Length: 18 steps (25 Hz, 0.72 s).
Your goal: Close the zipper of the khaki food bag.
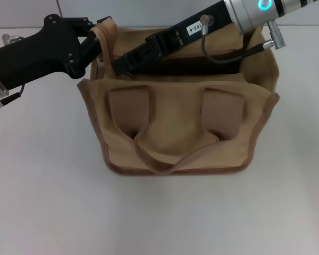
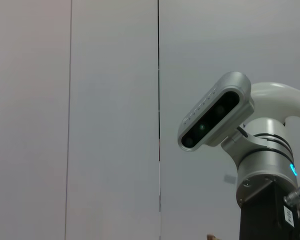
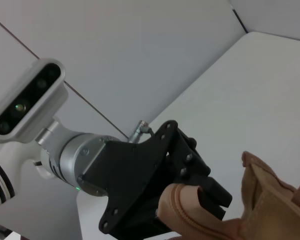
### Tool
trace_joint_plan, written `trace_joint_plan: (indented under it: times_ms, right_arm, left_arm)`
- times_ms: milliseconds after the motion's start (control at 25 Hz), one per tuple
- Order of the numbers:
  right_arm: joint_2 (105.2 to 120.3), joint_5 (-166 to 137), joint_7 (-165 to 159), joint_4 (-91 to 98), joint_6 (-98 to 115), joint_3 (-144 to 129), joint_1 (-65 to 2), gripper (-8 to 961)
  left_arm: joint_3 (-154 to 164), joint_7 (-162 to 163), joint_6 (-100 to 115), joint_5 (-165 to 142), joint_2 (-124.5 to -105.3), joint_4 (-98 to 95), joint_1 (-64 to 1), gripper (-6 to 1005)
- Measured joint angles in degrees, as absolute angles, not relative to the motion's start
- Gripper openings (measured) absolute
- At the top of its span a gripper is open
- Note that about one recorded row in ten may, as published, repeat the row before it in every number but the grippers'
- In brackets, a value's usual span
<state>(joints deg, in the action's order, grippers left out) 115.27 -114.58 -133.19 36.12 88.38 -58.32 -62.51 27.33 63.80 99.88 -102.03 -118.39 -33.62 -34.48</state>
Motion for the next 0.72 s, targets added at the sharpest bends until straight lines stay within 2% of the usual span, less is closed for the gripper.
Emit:
trace_joint_plan:
  times_ms: [160,400,720]
  right_arm:
    - [115.35,-114.61,-133.37,36.19,87.89,-59.1,-62.41,345]
    - [115.48,-114.32,-133.39,36.29,87.86,-58.88,-61.73,256]
    - [116.08,-114.13,-133.27,38.04,87.86,-58.87,-60.42,223]
  left_arm:
    - [27.33,63.8,99.65,-102.04,-118.45,-33.39,-35.23,22]
    - [27.33,63.45,98.86,-102.04,-118.59,-31.86,-37.05,22]
    - [27.68,63.24,97.51,-102.14,-118.65,-30.51,-38.66,23]
